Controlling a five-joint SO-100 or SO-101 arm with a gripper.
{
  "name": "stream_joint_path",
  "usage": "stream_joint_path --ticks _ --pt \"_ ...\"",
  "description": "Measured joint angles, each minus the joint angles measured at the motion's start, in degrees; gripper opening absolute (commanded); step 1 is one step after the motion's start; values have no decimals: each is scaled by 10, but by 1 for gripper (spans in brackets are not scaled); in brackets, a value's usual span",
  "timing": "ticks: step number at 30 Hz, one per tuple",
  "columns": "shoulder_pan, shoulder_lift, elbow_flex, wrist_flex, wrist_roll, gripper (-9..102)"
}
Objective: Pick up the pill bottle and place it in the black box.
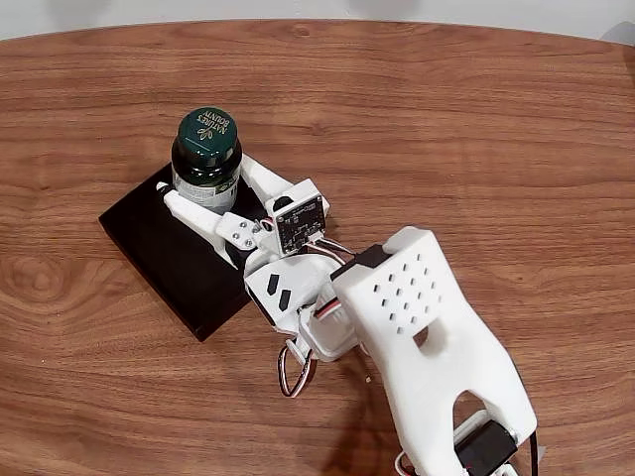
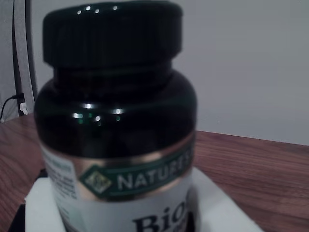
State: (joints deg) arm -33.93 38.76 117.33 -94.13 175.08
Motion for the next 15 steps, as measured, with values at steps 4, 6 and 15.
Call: stream_joint_path --ticks 4,6,15 --pt "-1 0 0 11 6 35" --pt "-1 0 0 17 6 36" --pt "-1 1 3 18 6 37"
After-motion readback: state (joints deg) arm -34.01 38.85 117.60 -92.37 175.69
